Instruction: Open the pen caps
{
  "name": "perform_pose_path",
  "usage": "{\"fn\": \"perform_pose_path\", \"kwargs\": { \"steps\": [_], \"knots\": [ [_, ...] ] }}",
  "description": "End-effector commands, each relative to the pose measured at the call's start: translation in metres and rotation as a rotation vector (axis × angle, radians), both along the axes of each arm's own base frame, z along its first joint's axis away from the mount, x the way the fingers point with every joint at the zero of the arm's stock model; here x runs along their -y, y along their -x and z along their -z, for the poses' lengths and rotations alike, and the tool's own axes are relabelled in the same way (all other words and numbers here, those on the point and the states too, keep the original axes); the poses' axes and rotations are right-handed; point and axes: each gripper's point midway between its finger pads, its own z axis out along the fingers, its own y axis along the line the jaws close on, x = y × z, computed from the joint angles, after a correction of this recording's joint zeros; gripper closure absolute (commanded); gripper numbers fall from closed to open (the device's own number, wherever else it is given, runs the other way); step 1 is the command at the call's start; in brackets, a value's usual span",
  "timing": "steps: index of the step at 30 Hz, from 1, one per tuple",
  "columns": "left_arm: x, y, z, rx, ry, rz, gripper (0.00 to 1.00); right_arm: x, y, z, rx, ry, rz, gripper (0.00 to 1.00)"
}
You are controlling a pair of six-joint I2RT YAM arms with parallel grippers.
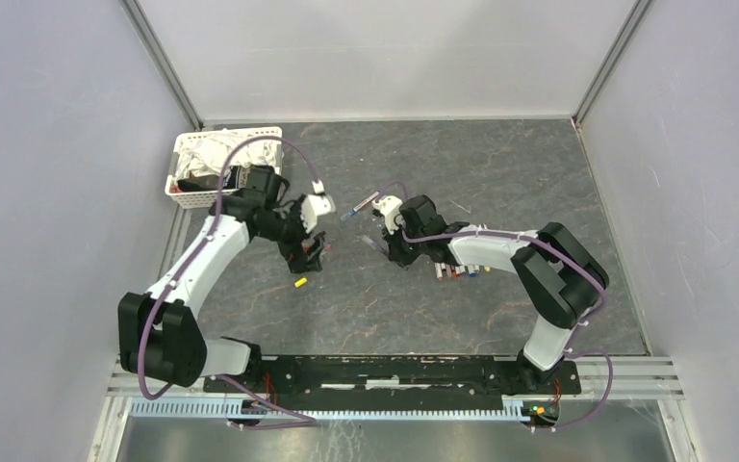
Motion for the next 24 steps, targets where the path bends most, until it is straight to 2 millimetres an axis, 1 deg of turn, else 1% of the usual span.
{"fn": "perform_pose_path", "kwargs": {
  "steps": [1,5,10,13,16,18,24],
  "knots": [
    [0.023,0.020,0.008,0.063,0.035,0.210,0.00,-0.028,0.026,-0.044,-0.027,-0.187,-0.157,1.00],
    [0.031,0.027,0.017,0.079,0.036,0.300,0.00,-0.043,0.060,-0.070,-0.119,-0.323,-0.294,1.00],
    [0.038,0.029,0.021,0.092,0.038,0.367,0.00,-0.053,0.095,-0.093,-0.241,-0.445,-0.440,1.00],
    [0.044,0.028,0.017,0.095,0.065,0.382,0.00,-0.055,0.104,-0.100,-0.269,-0.476,-0.479,1.00],
    [0.051,0.034,0.011,0.075,0.106,0.416,0.00,-0.059,0.106,-0.105,-0.287,-0.496,-0.494,1.00],
    [0.056,0.041,0.010,0.055,0.124,0.448,0.06,-0.061,0.105,-0.107,-0.294,-0.500,-0.494,1.00],
    [0.065,0.054,0.016,0.001,0.130,0.503,0.34,-0.066,0.100,-0.108,-0.305,-0.504,-0.483,1.00]
  ]
}}
